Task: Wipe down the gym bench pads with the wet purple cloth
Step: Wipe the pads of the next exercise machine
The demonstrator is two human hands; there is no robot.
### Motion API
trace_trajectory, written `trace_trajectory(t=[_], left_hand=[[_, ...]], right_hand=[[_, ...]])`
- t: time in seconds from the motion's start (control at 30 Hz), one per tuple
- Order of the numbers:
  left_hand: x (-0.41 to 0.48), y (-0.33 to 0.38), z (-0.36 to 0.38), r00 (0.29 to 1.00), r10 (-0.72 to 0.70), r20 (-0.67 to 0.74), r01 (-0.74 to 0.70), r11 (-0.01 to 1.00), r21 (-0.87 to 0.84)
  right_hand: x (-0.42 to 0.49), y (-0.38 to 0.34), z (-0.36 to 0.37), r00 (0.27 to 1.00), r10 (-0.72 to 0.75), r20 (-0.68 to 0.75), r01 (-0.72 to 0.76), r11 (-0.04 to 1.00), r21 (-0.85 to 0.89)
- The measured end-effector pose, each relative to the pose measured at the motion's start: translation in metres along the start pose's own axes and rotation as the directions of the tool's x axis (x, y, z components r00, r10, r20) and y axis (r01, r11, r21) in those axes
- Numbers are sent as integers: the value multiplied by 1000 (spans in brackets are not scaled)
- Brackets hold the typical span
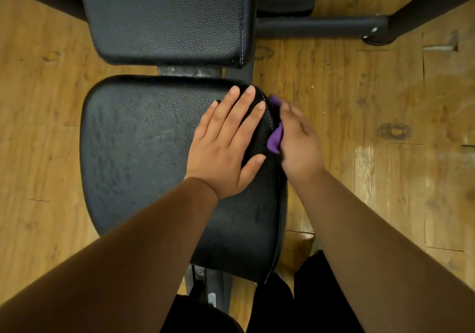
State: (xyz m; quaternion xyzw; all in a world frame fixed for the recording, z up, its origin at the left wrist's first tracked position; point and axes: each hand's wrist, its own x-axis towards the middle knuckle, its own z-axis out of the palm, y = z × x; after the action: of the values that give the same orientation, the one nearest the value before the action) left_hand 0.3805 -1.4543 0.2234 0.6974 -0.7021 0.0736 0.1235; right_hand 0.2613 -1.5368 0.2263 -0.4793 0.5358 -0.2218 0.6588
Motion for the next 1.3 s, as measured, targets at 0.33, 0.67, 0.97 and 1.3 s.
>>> trace_trajectory(t=[0.33,0.67,0.97,1.3], left_hand=[[1,2,0,1000,-14,8,14,1000,24],[3,7,-5,998,-58,6,58,998,-4],[-25,34,4,966,-260,16,260,965,-26],[-32,30,6,974,-226,16,226,968,-108]], right_hand=[[3,3,-2,985,170,14,-170,985,34],[-6,1,-7,986,-127,112,143,979,-146],[-21,17,0,958,-286,-11,273,927,-259],[-30,13,6,976,-163,-144,117,951,-285]])
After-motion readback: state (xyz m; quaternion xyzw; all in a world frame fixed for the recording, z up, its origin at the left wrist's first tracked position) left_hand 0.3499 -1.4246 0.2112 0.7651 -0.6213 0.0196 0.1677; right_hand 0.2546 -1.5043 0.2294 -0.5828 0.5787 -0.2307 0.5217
